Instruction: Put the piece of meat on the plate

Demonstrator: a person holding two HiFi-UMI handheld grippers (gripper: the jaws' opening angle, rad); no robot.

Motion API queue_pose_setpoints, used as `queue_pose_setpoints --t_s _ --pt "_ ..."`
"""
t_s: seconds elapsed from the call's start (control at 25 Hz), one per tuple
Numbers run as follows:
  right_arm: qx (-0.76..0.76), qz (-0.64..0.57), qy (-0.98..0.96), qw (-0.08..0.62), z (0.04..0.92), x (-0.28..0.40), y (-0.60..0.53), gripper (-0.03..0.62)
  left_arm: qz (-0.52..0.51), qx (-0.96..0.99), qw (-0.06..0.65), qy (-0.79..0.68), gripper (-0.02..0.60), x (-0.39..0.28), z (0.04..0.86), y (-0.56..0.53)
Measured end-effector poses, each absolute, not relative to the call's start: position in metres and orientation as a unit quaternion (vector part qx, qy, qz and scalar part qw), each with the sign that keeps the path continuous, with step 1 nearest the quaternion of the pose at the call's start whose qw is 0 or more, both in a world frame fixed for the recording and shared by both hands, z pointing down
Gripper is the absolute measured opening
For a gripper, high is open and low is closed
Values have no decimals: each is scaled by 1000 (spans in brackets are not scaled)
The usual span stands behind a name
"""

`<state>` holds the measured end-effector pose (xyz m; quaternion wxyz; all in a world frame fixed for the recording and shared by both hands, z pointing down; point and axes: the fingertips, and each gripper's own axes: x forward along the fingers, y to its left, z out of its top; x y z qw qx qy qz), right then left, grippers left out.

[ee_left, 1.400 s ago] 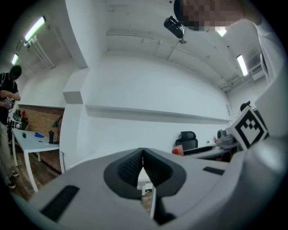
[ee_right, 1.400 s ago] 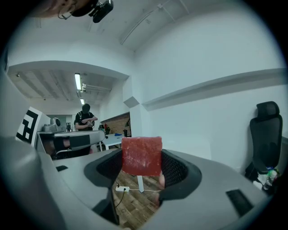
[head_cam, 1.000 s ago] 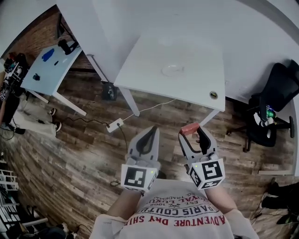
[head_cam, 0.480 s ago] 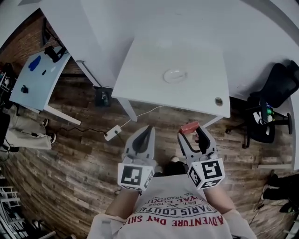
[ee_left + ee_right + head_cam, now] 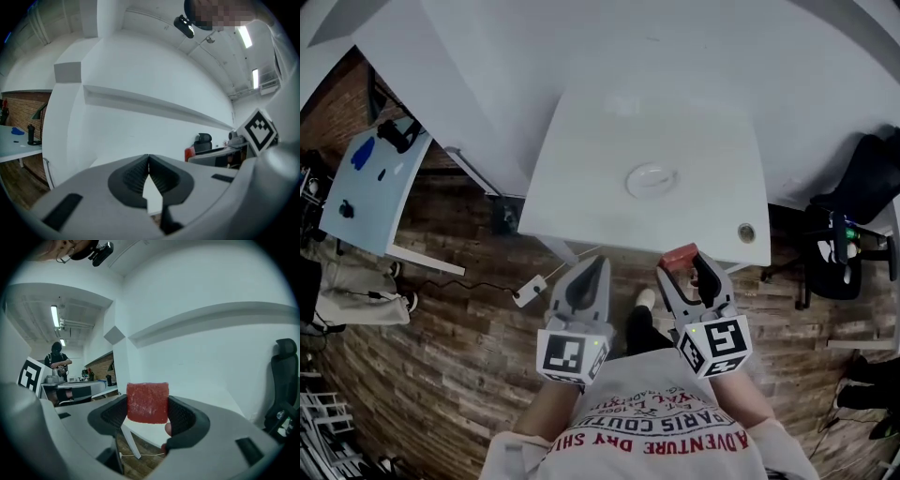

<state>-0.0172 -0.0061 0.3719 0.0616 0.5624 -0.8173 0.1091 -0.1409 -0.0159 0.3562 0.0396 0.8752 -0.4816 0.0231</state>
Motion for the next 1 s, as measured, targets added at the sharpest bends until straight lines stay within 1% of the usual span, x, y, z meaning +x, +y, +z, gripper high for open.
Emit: queue_pose_setpoints --t_s 0.2,0.6,1.0 --pt "561 117 -817 60 368 4 -80 276 21 870 39 -491 8 -127 349 -93" --pt "570 122 -810 60 362 58 -203 276 30 880 41 -473 8 -72 343 -224" --pt "572 166 -800 67 394 79 -256 276 64 880 67 -465 8 -56 372 -278"
